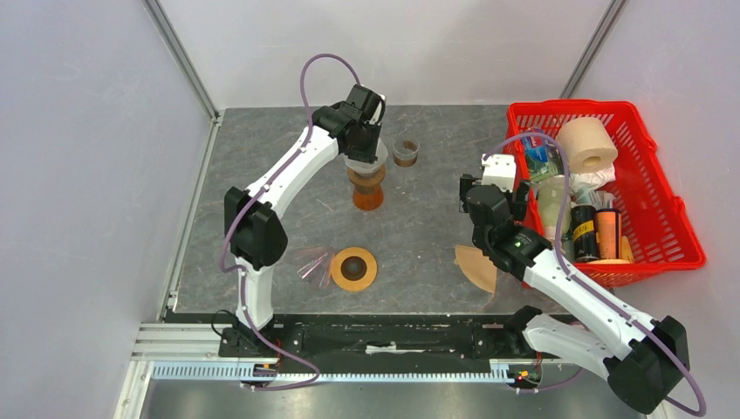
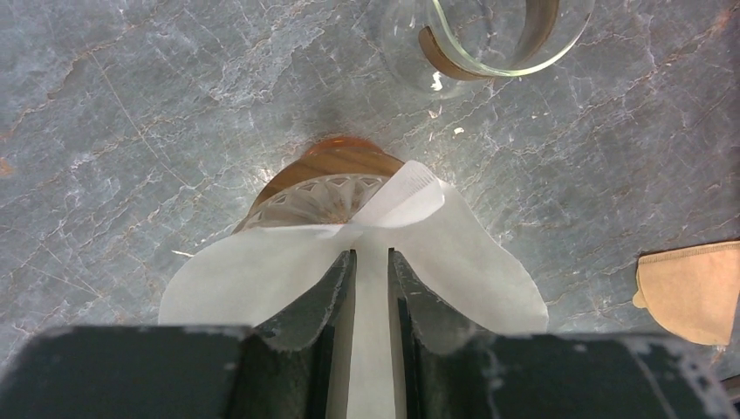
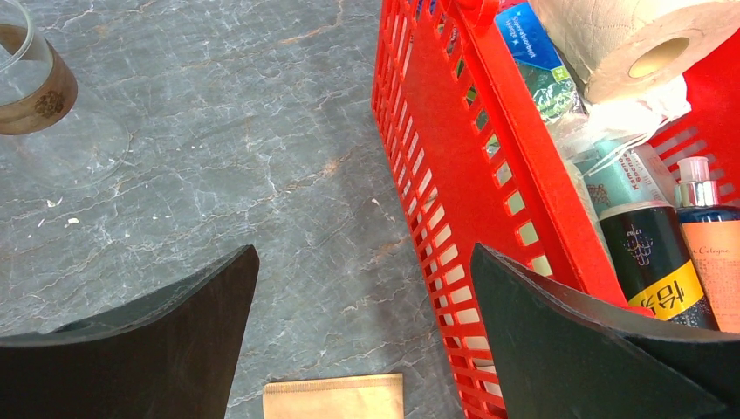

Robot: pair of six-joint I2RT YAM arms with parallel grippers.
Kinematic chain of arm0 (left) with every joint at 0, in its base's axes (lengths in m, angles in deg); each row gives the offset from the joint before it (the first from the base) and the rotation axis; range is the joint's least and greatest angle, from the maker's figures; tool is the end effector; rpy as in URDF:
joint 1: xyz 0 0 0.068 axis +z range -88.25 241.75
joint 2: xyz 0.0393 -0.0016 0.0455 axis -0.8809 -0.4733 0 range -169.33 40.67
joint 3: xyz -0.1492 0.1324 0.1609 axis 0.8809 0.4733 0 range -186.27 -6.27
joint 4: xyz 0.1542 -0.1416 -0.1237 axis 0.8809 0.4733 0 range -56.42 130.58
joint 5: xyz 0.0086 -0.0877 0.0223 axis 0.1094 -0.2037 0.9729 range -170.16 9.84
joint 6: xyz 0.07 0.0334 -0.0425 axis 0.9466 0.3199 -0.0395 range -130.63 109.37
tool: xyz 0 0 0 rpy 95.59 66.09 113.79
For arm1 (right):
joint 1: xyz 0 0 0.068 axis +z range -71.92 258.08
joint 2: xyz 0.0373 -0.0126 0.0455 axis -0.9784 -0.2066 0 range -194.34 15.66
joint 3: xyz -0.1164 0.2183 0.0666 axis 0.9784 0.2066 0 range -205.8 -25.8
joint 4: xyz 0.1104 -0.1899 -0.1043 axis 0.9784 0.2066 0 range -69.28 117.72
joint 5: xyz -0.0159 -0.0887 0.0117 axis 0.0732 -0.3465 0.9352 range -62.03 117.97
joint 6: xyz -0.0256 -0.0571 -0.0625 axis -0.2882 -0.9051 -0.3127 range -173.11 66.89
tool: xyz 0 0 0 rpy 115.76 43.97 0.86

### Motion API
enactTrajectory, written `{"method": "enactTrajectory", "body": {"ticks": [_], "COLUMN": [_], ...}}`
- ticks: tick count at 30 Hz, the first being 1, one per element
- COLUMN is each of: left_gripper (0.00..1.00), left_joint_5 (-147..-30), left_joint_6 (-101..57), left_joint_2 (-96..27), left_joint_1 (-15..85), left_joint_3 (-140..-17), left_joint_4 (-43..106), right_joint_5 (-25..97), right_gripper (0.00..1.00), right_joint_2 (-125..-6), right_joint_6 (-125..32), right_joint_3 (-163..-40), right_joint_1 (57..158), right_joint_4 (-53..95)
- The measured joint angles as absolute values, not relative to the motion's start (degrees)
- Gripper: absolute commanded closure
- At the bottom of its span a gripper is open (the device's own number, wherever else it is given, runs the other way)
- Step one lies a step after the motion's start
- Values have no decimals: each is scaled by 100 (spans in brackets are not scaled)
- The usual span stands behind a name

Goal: Place the coffee filter in the dripper

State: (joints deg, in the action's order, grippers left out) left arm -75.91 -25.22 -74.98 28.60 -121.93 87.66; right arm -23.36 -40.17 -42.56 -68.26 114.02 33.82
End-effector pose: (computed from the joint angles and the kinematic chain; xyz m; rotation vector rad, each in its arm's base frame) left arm 0.3729 -0.2367 0.2727 0.3777 2.5002 -0.2457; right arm 0.2179 0.0822 0.2690 0.1260 1.8636 -0.3530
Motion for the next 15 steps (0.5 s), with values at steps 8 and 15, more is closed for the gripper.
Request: {"method": "enactTrajectory", "body": {"ticks": [8, 15], "left_gripper": [62, 20], "left_joint_5": [-7560, -7412], "left_joint_6": [-2522, -2518], "left_joint_2": [-7088, -6089], "left_joint_1": [2810, 2747], "left_joint_3": [-12193, -11854], "left_joint_4": [8764, 8572], "right_joint_5": [-2336, -2332], "right_gripper": [1, 1], "right_joint_2": [-4015, -4015], "right_joint_6": [-4256, -4258], "right_joint_3": [-6826, -6826], "right_joint_1": [11389, 11389], "right_joint_4": [3385, 3396]}}
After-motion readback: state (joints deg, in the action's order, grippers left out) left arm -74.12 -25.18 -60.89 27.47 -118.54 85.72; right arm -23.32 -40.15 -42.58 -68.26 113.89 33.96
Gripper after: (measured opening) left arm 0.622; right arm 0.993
